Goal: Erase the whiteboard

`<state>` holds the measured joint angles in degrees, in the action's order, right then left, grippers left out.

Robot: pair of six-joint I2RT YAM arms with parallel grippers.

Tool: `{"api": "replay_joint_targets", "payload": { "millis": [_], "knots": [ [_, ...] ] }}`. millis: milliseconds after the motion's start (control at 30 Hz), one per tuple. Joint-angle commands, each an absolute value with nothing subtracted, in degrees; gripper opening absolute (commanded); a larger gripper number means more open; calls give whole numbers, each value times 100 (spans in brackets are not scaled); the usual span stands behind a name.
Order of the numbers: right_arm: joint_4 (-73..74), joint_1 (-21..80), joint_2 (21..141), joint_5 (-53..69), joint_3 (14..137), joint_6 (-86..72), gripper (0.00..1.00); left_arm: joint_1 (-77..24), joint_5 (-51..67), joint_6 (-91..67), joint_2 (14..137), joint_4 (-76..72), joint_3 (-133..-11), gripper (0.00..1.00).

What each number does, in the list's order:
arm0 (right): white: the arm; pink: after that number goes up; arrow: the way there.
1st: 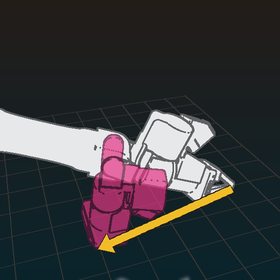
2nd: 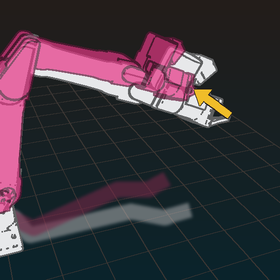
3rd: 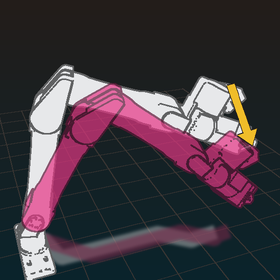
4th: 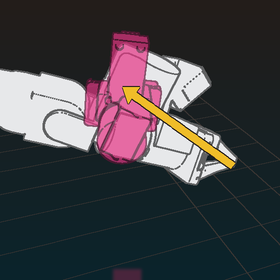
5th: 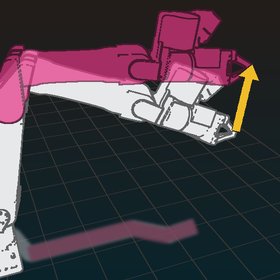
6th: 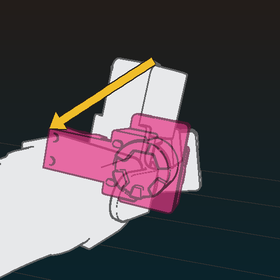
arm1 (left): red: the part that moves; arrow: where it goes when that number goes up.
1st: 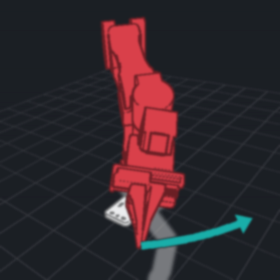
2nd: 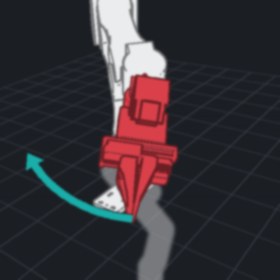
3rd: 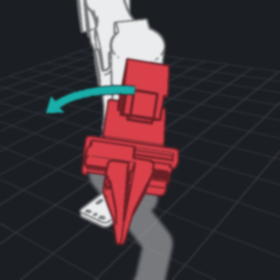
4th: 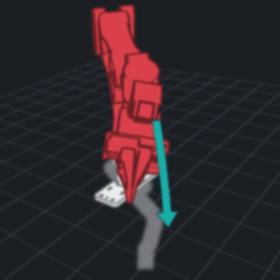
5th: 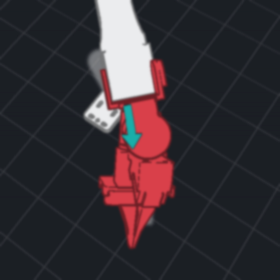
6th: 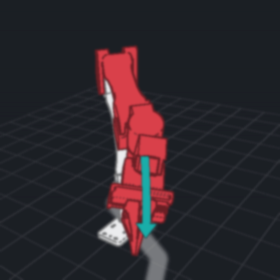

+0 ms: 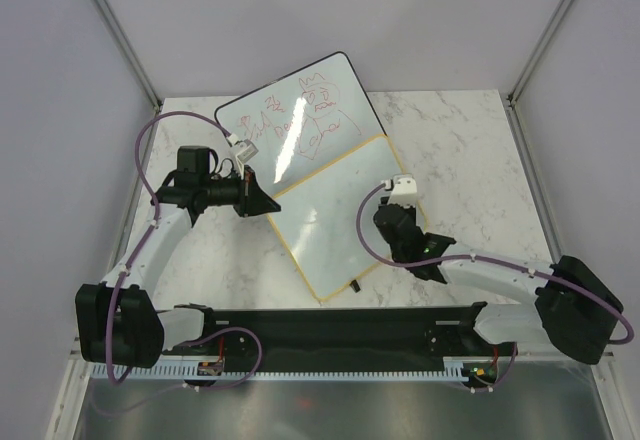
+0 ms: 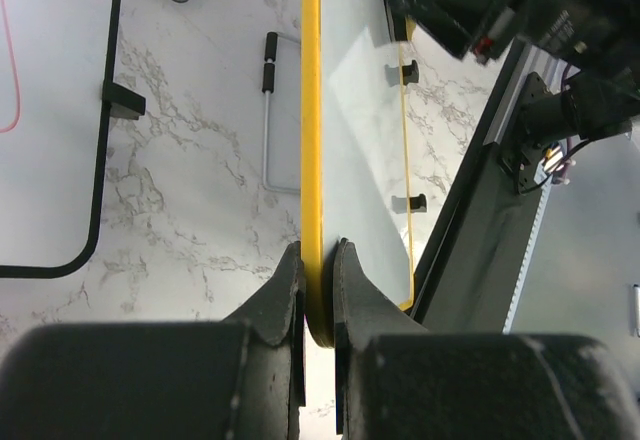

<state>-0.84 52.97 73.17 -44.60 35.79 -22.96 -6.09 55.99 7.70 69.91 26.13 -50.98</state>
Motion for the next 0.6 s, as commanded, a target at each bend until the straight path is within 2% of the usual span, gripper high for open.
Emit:
{"api": "replay_joint_targets", "payload": {
  "millis": [0,200,433,567],
  "knots": [
    [-885,4624,6971,-4220,2867,-1829,0,-694,5317,1801,6882,2470,-5265,2],
    [-1176,4482,6583,-3272,2585,-1810,0,-694,5353,1802,6899,2505,-5326,2],
    [-1933,6070,7355,-2902,2821,-1714,0,-694,5379,1749,6934,2505,-5388,2],
    [-2275,6398,7585,-2584,2883,-1880,0,-694,5361,1740,6943,2505,-5379,2]
  ]
}}
